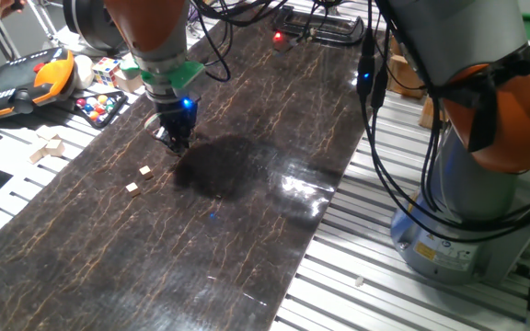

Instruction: Stack the blocks in a vertical line of five

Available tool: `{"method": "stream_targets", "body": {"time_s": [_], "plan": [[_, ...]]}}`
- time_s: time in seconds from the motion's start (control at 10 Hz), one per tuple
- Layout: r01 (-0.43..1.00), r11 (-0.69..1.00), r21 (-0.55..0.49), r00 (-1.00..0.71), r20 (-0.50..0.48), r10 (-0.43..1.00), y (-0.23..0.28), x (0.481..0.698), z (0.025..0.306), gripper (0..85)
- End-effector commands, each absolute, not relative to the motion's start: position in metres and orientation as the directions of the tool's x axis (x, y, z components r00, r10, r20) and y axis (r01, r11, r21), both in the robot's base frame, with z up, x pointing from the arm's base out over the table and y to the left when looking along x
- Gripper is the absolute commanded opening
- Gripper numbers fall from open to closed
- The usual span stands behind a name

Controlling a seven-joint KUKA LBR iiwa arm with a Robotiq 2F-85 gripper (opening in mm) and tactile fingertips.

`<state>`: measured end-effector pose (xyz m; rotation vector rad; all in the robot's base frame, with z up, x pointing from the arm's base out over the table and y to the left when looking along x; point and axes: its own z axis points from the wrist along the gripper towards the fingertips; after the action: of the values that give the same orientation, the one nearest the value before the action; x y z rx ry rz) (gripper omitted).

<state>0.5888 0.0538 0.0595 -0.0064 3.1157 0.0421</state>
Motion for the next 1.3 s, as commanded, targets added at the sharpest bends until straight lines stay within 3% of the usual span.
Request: {"method": "stream_targets", "body": {"time_s": [0.0, 0.5, 0.8, 1.2], "plan": [[-0.008, 0.999, 0.034, -1.0, -0.017, -0.008, 0.054, 0.589, 0.059, 1.0], [-0.008, 0.999, 0.04, -1.0, 0.007, -0.009, 0.055, 0.591, 0.06, 1.0], [-0.01, 1.0, 0.021, -1.0, -0.013, -0.01, 0.057, 0.604, 0.074, 1.0], [-0.028, 1.0, 0.011, -0.999, -0.038, -0.028, 0.051, 0.615, 0.067, 1.0]]}}
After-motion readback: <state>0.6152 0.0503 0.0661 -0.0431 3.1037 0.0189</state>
